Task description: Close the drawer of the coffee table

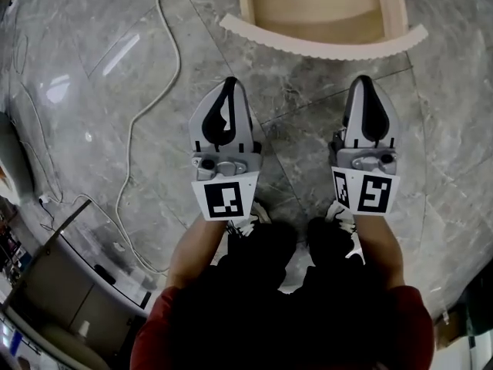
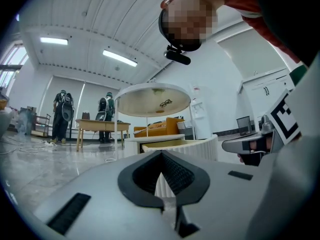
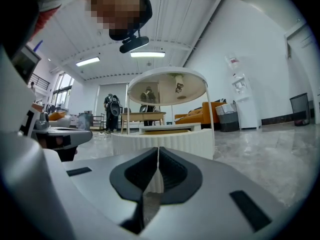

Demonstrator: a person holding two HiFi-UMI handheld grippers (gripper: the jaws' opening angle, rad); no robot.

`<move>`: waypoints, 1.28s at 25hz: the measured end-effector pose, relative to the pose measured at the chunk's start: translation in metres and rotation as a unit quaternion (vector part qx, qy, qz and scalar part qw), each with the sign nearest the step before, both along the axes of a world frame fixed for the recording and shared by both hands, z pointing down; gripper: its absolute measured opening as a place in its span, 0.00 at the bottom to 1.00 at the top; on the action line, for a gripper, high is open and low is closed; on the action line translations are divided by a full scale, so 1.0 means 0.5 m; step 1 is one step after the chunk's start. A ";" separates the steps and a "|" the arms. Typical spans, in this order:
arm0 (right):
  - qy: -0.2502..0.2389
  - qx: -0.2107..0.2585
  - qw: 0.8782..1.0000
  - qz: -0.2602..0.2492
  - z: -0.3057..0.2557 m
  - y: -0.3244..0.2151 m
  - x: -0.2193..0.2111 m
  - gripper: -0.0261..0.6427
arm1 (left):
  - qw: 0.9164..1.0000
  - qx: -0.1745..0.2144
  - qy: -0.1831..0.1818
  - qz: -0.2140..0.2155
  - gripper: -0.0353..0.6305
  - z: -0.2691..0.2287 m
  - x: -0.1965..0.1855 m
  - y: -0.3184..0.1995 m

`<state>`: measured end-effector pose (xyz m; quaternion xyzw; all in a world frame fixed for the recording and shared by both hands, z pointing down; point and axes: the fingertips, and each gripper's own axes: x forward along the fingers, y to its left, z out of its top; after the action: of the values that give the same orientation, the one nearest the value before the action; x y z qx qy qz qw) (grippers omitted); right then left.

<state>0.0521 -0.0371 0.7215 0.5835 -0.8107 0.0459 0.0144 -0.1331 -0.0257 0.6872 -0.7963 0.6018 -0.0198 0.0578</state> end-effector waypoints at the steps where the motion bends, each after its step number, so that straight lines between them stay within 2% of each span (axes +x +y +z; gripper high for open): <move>1: 0.002 -0.002 1.000 0.000 0.005 -0.001 -0.004 0.07 | 1.000 0.000 0.001 -0.002 0.07 0.001 0.000 -0.001; 6: 0.002 -0.022 1.000 -0.005 0.022 0.004 -0.016 0.09 | 1.000 0.003 0.009 0.001 0.07 -0.006 0.009 0.008; 7: 0.000 -0.029 1.000 -0.006 0.028 0.001 -0.019 0.17 | 1.000 0.004 0.009 0.005 0.07 -0.007 0.013 0.009; 8: -0.002 -0.039 0.999 -0.008 0.037 -0.002 -0.023 0.30 | 1.000 0.004 0.008 0.009 0.07 -0.008 0.016 0.010; 9: -0.001 -0.050 0.999 -0.010 0.047 -0.007 -0.027 0.40 | 1.000 0.005 0.008 0.013 0.07 -0.010 0.020 0.011; 10: 0.004 -0.058 0.998 -0.009 0.056 -0.012 -0.030 0.45 | 1.000 0.007 0.008 0.015 0.07 -0.012 0.022 0.013; 12: 0.019 -0.062 0.998 0.001 0.065 -0.021 -0.032 0.49 | 1.000 0.009 0.010 0.015 0.07 -0.015 0.024 0.016; 22: 0.045 -0.063 0.997 0.009 0.085 -0.059 -0.051 0.52 | 1.000 0.007 0.011 0.006 0.07 -0.016 0.016 0.019; 32: 0.040 -0.058 0.997 0.028 0.082 -0.135 -0.056 0.52 | 1.000 0.012 0.010 -0.003 0.07 -0.038 0.005 -0.011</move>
<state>0.0242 -0.1047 0.7625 0.6056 -0.7887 0.0702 0.0794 -0.1306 -0.0310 0.6685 -0.7940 0.6049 -0.0052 0.0612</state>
